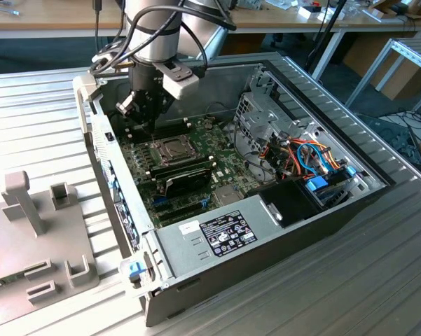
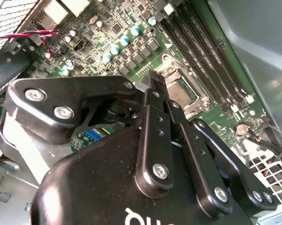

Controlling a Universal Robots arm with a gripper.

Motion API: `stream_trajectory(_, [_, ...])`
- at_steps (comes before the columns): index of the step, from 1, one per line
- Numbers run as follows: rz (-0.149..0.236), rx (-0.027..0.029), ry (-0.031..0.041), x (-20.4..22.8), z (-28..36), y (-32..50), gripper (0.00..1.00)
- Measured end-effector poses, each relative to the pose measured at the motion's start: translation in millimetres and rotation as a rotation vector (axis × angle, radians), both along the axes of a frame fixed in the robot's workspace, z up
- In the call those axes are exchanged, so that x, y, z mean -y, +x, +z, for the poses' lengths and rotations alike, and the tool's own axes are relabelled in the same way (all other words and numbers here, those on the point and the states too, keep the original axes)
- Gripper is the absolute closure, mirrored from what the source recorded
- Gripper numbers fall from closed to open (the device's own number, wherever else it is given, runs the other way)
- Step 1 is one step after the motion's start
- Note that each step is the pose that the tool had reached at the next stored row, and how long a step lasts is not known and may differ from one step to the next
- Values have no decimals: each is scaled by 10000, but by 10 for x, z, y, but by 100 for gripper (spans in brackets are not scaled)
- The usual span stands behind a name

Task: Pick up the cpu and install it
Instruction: 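Install the first cpu locking lever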

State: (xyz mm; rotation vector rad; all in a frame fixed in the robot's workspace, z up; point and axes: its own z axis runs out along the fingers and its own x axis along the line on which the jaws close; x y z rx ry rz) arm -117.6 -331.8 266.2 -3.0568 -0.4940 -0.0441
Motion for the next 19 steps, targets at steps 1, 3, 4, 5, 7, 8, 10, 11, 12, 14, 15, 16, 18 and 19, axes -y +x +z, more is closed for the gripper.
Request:
stream_trajectory(1, [-146,0,22,0,0,0,89])
stream_trajectory(3, [-360,0,84,0,0,0,89])
stream_trajectory(4, [-443,-1,127,0,0,0,89])
stream_trajectory(5, [-554,-2,182,0,0,0,89])
stream_trajectory(7, [-750,-9,360,0,0,-2,89])
stream_trajectory(8, [-848,-13,466,0,0,-3,89])
stream_trajectory(10, [-1051,-23,601,0,0,-5,89])
stream_trajectory(11, [-1203,-24,643,-1,-1,-8,89])
stream_trajectory(12, [-1278,-21,648,-1,-2,-10,89])
stream_trajectory(14, [-1526,-16,661,0,-6,-13,89])
stream_trajectory(15, [-1792,-8,664,0,-12,-14,89])
stream_trajectory(16, [-1909,-6,666,0,-13,-15,89])
stream_trajectory(18, [-2002,-12,790,0,-14,-39,89])
stream_trajectory(19, [-2025,-20,867,0,-14,-50,89])
